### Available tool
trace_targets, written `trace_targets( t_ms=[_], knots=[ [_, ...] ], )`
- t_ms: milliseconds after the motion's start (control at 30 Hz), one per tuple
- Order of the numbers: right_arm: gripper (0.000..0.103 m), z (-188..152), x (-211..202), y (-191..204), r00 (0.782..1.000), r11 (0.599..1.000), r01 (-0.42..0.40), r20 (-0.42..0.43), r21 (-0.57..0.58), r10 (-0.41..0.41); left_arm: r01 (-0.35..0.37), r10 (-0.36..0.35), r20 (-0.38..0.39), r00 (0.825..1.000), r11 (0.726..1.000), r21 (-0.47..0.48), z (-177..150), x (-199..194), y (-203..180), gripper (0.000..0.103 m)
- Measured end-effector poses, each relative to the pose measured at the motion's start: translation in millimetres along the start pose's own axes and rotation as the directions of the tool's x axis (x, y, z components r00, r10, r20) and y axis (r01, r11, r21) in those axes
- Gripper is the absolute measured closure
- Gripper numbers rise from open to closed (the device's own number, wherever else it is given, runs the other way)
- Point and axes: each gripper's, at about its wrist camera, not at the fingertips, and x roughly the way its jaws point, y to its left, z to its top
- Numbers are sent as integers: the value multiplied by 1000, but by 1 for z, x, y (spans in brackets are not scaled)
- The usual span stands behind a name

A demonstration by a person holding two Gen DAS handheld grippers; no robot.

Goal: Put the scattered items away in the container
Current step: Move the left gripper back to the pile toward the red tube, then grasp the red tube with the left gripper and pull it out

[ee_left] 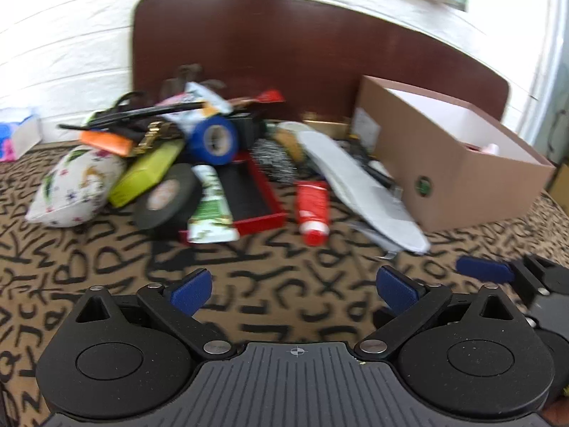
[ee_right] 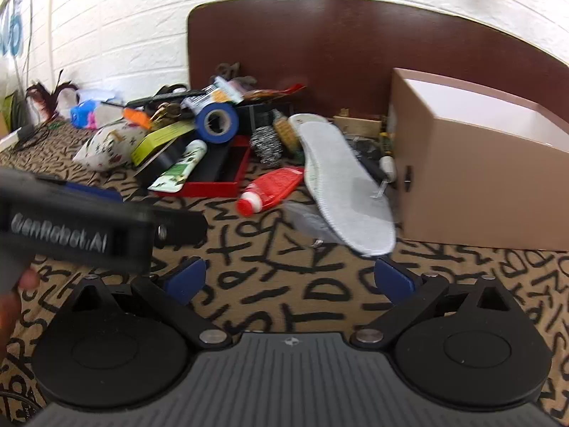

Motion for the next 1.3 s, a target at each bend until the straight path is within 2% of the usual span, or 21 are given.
trace_targets(
  t_ms=[167, 267, 367, 500, 600, 667, 733, 867, 967, 1033, 1167, 1300],
  knots=[
    [7, 4, 6, 9, 1000, 1000, -22, 7, -6, 22, -13, 12, -4, 1000, 998, -65, 6, 5, 21, 5],
    [11, 5, 12, 11, 1000, 1000, -21, -9, 1, 21, -9, 9, -12, 1000, 999, -49, 3, 9, 23, 7],
    [15, 5, 18, 11, 1000, 1000, 2, -23, 4, -1, 7, -8, -25, 1000, 999, -32, 2, 13, 22, 11],
    [20, 7, 26, 10, 998, 997, 63, -25, -35, -64, 65, -67, -41, 997, 997, -41, 7, 20, 19, 16],
    [26, 9, 33, 6, 995, 994, 95, -33, -49, -97, 99, -101, -38, 994, 994, -35, 14, 26, 12, 18],
    [35, 10, 37, 3, 993, 993, 109, -36, -54, -111, 110, -110, -36, 993, 994, -21, 19, 32, 7, 19],
    [40, 11, 42, 0, 992, 991, 121, -40, -58, -123, 120, -120, -39, 992, 993, -9, 24, 39, 2, 21],
    [46, 14, 50, -3, 989, 988, 137, -39, -68, -140, 127, -128, -48, 991, 992, -8, 34, 56, -4, 24],
    [51, 15, 54, -3, 988, 986, 146, -34, -80, -149, 146, -148, -75, 986, 989, -34, 40, 71, -5, 31],
    [55, 16, 56, -3, 988, 985, 148, -29, -90, -151, 149, -153, -95, 984, 988, -51, 42, 81, -5, 36],
    [66, 18, 59, -3, 990, 985, 136, -22, -105, -139, 143, -152, -109, 982, 986, -88, 45, 94, -1, 37],
    [73, 19, 63, -1, 992, 986, 124, -21, -114, -127, 154, -164, -121, 979, 984, -89, 48, 102, -5, 40]
  ],
)
